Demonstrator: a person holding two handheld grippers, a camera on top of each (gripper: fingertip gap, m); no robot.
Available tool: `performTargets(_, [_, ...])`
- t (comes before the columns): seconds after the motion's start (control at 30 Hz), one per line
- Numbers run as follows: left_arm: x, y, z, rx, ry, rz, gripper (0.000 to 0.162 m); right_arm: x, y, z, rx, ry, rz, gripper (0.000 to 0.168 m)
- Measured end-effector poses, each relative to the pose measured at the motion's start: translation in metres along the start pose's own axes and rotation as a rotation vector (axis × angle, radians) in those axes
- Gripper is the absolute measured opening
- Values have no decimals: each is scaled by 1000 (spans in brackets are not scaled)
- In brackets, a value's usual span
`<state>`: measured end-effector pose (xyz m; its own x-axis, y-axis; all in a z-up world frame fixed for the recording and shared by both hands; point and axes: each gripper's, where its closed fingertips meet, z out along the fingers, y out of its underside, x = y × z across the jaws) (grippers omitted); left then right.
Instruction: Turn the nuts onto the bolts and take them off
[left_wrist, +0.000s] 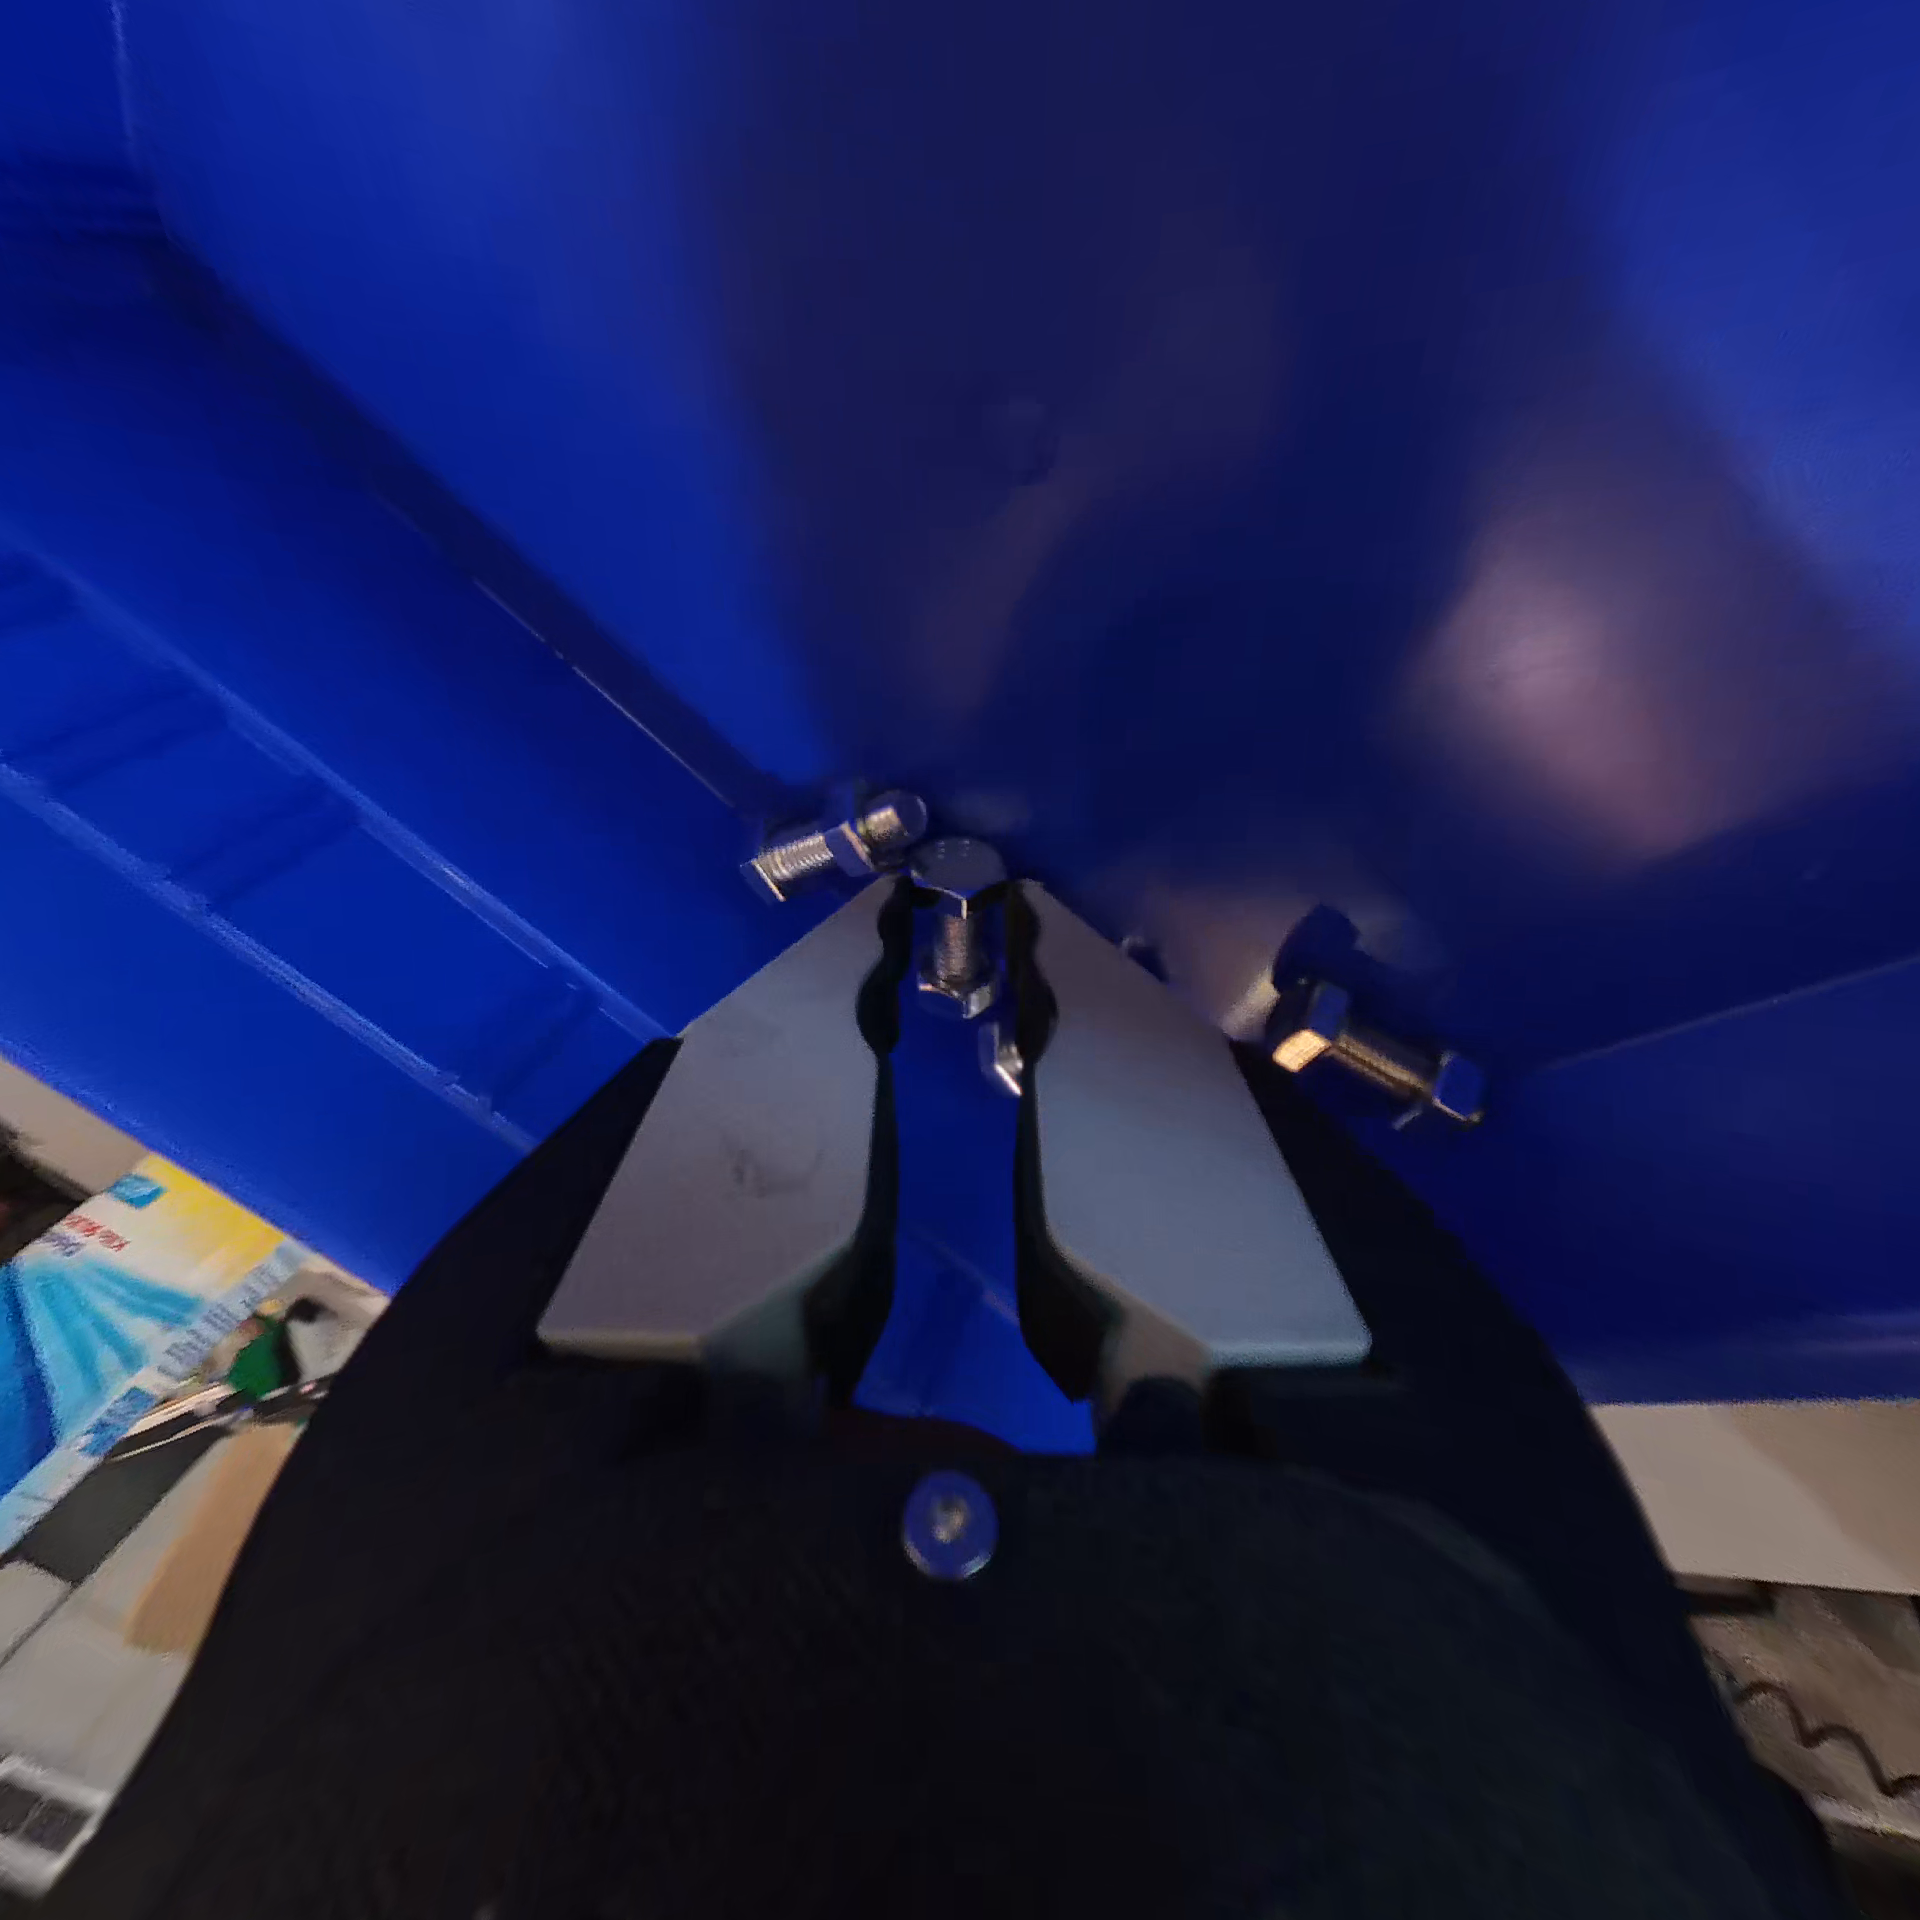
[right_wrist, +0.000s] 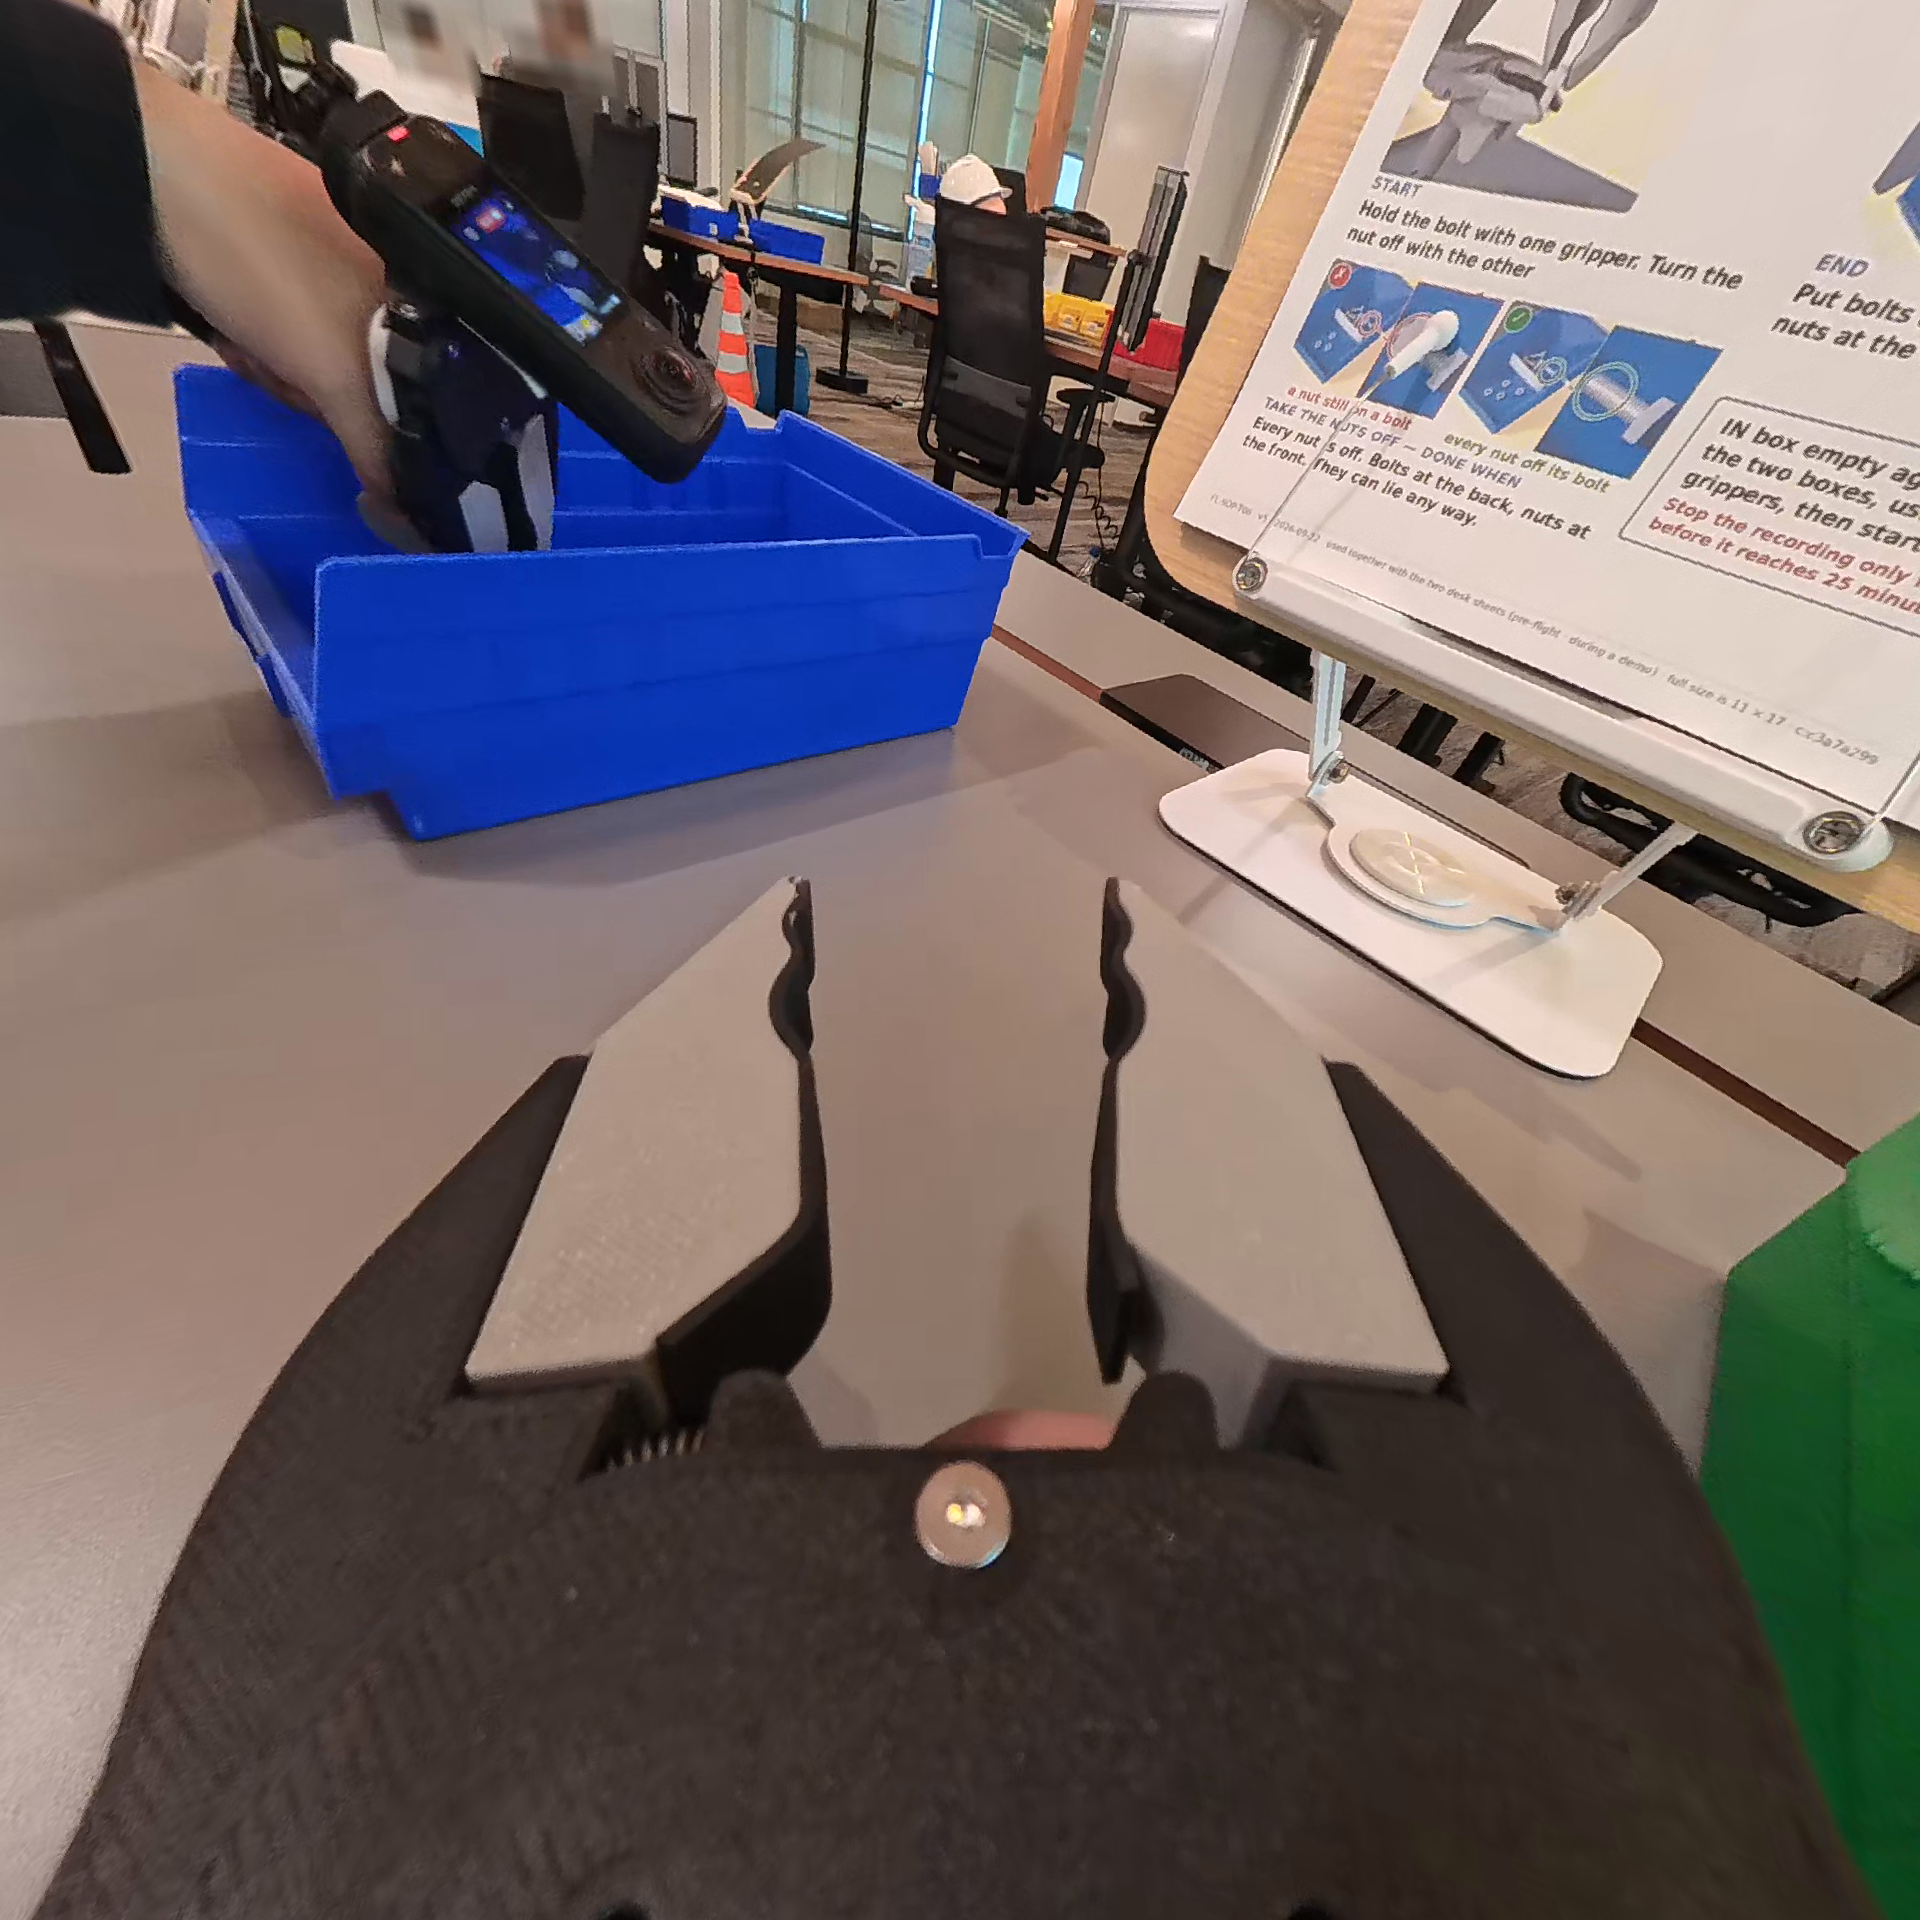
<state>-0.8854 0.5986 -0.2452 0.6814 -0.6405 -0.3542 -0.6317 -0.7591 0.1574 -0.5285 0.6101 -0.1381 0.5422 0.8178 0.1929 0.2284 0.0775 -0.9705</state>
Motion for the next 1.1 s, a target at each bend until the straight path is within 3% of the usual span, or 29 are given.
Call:
performTargets(0.1, [0,-7,-10,83,20,-58,15,3,-2,-2,6,2,10,53])
performTargets(0.27, [-15,-24,-52,293,-94,-122,15,2,0,0,2,-32,56,53])
performTargets(0.47, [-18,-53,-128,740,-145,-287,15,-13,0,1,1,-104,36,54])
performTargets(0.7, [62,-101,-233,1269,106,-257,15,-41,-11,-1,40,-289,133,63])
performTargets(0.83, [130,-136,-287,1548,336,-182,15,-54,-30,-14,130,-438,199,51])
performTargets(1.1, [190,-172,-327,1861,681,-122,14,-14,-71,-44,331,-475,423,51])
